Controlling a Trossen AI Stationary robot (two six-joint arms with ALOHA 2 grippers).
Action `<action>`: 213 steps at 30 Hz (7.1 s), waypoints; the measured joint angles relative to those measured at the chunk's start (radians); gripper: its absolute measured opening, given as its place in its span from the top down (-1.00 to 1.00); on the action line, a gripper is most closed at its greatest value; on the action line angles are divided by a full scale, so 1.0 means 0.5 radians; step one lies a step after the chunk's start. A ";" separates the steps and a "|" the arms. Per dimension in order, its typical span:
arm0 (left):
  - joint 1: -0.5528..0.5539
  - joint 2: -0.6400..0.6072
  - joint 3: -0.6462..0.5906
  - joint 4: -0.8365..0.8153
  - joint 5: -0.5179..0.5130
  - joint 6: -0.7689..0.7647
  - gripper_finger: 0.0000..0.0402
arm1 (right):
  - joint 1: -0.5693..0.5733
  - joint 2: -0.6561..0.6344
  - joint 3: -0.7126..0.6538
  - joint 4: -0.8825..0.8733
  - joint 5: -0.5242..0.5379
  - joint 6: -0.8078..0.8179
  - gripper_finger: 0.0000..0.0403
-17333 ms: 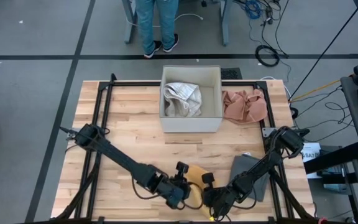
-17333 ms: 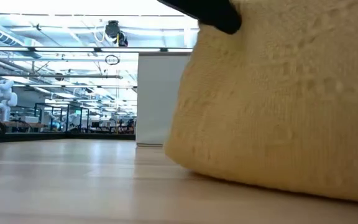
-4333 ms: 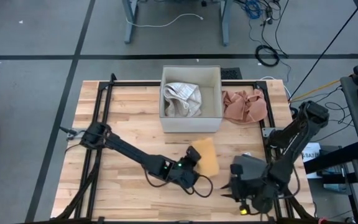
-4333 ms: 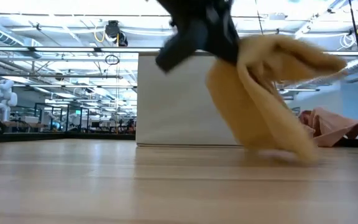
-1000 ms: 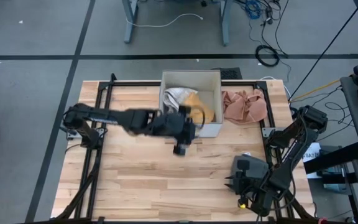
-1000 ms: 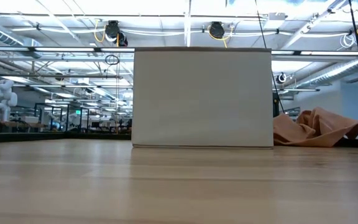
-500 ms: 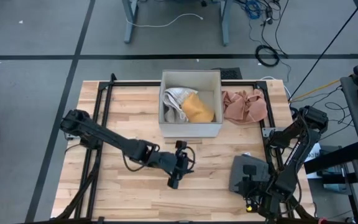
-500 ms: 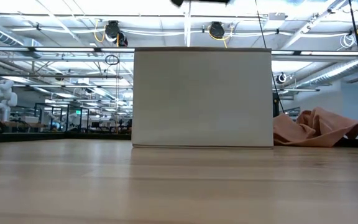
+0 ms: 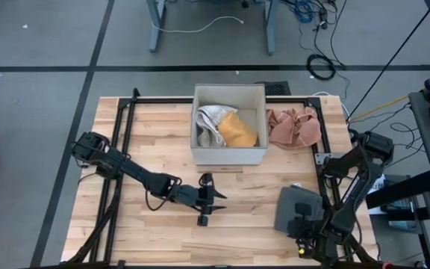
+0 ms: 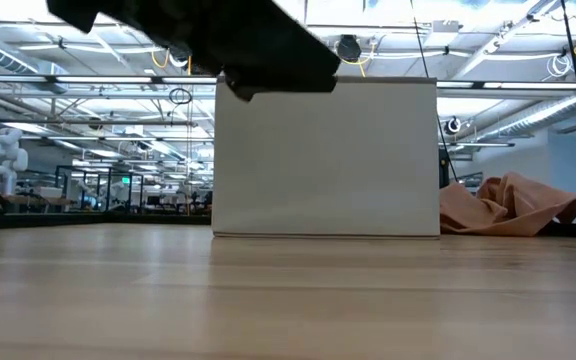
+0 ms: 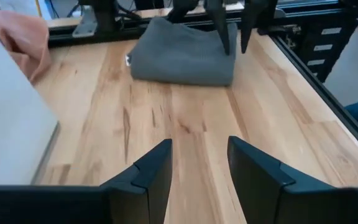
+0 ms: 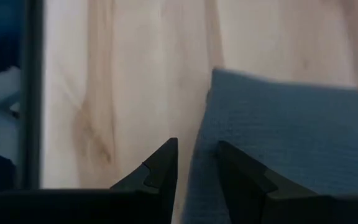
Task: Fold towel
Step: Put the gray towel into the laundry bin
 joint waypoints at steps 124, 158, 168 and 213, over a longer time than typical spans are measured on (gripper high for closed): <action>0.166 0.323 -0.065 0.100 0.159 -0.233 0.52 | -0.875 -0.569 -0.548 0.407 -0.329 0.151 -0.12; 0.308 0.322 -0.065 -0.200 0.537 -1.308 -0.40 | -1.040 -0.103 -0.550 1.082 -0.306 0.008 -0.29; 0.328 0.322 -0.065 -0.191 0.548 -1.319 -0.41 | -0.996 -0.156 -0.551 1.058 -0.272 0.057 -0.29; 0.324 0.525 -0.066 0.270 0.568 -1.165 0.76 | -1.130 0.098 -0.551 1.655 -0.202 -0.458 0.91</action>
